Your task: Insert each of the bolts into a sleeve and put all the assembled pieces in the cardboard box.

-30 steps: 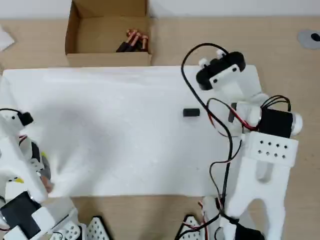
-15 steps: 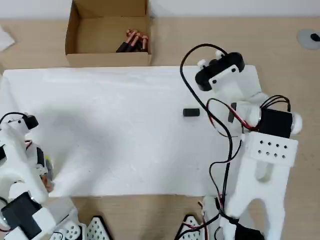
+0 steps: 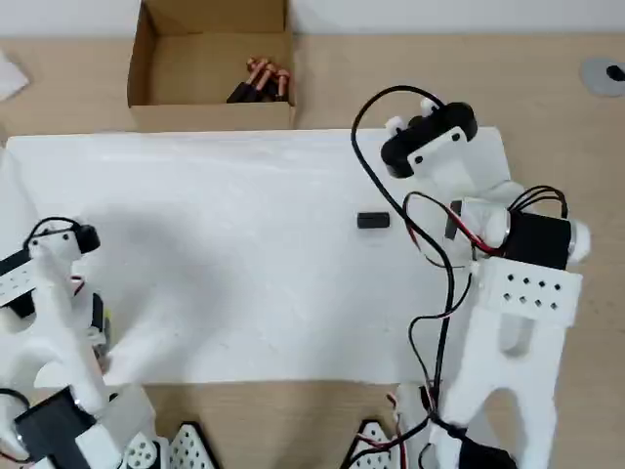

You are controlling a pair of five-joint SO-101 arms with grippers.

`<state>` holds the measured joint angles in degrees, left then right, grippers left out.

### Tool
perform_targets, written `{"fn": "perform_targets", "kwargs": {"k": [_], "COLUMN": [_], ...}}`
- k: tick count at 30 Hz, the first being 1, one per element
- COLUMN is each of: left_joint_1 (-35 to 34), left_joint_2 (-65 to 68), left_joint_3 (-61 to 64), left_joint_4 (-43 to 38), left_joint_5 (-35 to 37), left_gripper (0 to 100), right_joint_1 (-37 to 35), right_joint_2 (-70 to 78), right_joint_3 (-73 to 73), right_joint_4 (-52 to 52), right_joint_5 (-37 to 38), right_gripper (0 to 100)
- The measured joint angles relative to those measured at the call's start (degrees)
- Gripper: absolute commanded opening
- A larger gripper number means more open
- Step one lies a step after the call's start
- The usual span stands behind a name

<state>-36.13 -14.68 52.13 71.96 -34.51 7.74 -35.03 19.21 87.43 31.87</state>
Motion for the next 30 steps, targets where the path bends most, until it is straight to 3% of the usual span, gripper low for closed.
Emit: {"fn": "perform_targets", "kwargs": {"k": [7,11,16,20,26,30], "left_joint_1": [0.35,1.49,9.05,13.36,20.57,22.68], "left_joint_2": [-0.35,0.79,0.79,0.79,2.90,10.46], "left_joint_3": [-0.18,-6.07,-25.05,-38.86,-44.84,-44.75], "left_joint_4": [0.18,5.71,19.25,21.89,20.66,14.07], "left_joint_5": [0.00,-2.99,-15.03,-28.13,-50.29,-54.15], "left_gripper": [1,1,1,1,1,1], "right_joint_1": [0.00,0.00,0.00,0.00,0.00,0.00], "right_joint_2": [0.00,0.00,0.00,0.00,0.00,0.00], "right_joint_3": [0.00,0.00,0.00,0.00,0.00,0.00], "right_joint_4": [0.00,0.00,0.00,0.00,0.00,0.00], "right_joint_5": [0.00,0.00,0.00,0.00,0.00,0.00], "right_gripper": [7.7,7.7,7.7,7.7,7.7,7.7]}}
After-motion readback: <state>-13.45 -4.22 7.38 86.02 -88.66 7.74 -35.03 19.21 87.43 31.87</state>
